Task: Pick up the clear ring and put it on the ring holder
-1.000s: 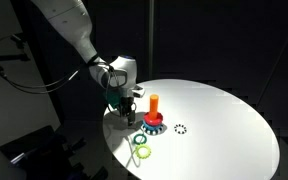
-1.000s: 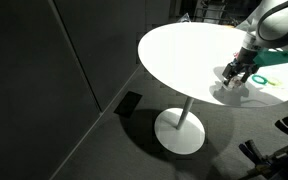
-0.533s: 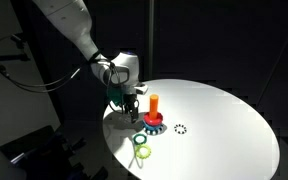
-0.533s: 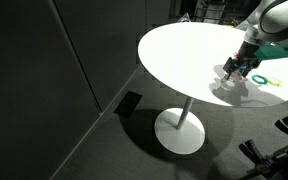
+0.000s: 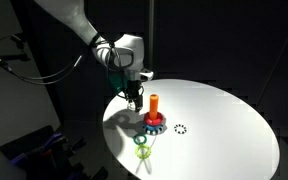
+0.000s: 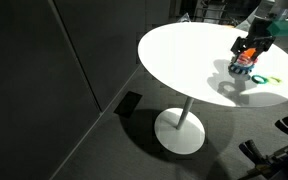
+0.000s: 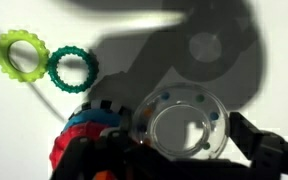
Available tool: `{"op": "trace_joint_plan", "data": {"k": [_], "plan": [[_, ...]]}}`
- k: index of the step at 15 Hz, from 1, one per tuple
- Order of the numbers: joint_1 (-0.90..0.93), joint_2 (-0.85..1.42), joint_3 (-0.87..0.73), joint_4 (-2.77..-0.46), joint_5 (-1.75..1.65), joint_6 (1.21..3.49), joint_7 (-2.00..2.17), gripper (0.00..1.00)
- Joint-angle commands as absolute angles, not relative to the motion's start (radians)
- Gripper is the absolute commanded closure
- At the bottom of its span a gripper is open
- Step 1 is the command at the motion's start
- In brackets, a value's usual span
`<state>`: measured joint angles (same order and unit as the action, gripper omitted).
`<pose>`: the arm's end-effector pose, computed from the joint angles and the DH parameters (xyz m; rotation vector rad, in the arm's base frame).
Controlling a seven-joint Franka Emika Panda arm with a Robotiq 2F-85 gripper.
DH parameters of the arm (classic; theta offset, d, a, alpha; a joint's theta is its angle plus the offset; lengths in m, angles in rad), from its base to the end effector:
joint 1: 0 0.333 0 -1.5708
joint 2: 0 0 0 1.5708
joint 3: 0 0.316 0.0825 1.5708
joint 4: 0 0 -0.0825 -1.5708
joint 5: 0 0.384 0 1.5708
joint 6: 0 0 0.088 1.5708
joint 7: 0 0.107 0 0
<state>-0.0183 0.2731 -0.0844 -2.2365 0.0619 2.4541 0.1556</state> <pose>0.5372 -0.0557 0.2427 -3.0905 0.4745 0.0851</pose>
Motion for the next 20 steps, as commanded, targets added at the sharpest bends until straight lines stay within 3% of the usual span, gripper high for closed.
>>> {"op": "trace_joint_plan", "data": {"k": [1, 20], "plan": [[-0.034, 0.209, -0.087, -2.204, 0.053, 2.34, 0.16, 0.3], [-0.104, 0.1, -0.135, -2.072, 0.035, 2.2, 0.221, 0.3]]}}
